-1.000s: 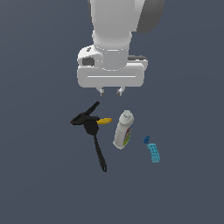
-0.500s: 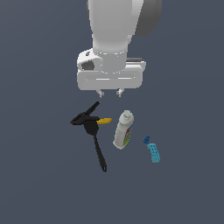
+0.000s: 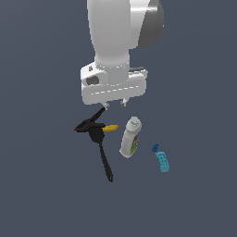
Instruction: Pick up a designated object from a clutter of objects.
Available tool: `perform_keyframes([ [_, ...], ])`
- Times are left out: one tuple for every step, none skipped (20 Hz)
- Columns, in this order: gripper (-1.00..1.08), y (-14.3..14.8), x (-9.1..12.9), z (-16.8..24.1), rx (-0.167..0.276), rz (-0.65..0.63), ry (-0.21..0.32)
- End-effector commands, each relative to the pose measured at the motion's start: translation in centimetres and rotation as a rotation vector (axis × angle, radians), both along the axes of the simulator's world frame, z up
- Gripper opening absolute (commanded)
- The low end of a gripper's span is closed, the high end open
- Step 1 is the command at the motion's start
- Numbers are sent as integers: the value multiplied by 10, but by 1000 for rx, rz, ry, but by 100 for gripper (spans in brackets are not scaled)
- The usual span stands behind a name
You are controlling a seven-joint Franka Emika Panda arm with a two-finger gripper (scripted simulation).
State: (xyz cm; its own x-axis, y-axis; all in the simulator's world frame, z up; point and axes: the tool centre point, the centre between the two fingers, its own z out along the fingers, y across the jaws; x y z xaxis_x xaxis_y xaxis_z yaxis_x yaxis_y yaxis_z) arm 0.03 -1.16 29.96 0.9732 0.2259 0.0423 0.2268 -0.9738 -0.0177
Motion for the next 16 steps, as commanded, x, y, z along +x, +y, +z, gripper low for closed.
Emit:
perform_keyframes([
  [28, -2, 0, -8, 10, 46, -5],
  [28, -3, -1, -11, 14, 65, -7],
  [28, -4, -1, -14, 18, 83, -9],
  [28, -5, -1, -18, 21, 102, -12],
  [28, -6, -1, -21, 25, 120, -14],
  [28, -7, -1, -24, 28, 138, -17],
  [28, -8, -2, -27, 31, 156, -20],
  [28, -9, -2, -30, 34, 174, -22],
  [28, -10, -3, -33, 37, 192, -25],
  [28, -11, -3, -36, 40, 210, -28],
  [28, -12, -3, -40, 43, 227, -31],
  [28, -13, -4, -43, 45, 245, -35],
  [28, -15, -4, -46, 48, 262, -38],
  [28, -16, -5, -49, 50, 280, -41],
  [28, -17, -5, -52, 52, 297, -45],
  [28, -18, -6, -55, 54, 314, -48],
])
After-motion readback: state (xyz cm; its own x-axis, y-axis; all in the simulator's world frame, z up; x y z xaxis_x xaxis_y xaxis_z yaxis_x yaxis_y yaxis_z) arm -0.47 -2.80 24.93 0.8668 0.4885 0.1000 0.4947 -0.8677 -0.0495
